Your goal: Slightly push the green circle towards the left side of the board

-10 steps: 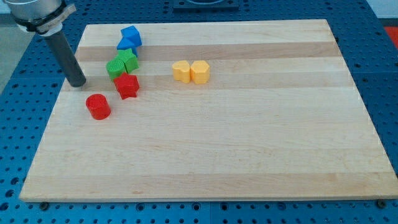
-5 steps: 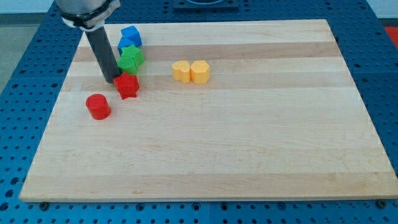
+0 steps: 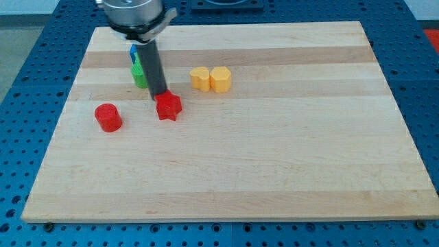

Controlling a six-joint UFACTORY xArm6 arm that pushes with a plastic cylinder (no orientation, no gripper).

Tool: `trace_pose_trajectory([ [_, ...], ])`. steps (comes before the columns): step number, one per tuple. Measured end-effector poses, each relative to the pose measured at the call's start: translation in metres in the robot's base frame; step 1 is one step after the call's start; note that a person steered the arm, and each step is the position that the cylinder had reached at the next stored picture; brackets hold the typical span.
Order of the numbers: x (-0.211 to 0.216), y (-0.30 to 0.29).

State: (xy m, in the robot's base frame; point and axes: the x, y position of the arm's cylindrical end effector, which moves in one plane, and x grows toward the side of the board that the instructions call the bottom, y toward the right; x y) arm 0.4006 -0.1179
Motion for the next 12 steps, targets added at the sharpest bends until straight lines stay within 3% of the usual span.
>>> trace_pose_trajectory([
  [3, -0.076, 0.002],
  [6, -0.087, -0.028],
  [8, -0.092, 0.007],
  [12, -0.159, -0.014],
])
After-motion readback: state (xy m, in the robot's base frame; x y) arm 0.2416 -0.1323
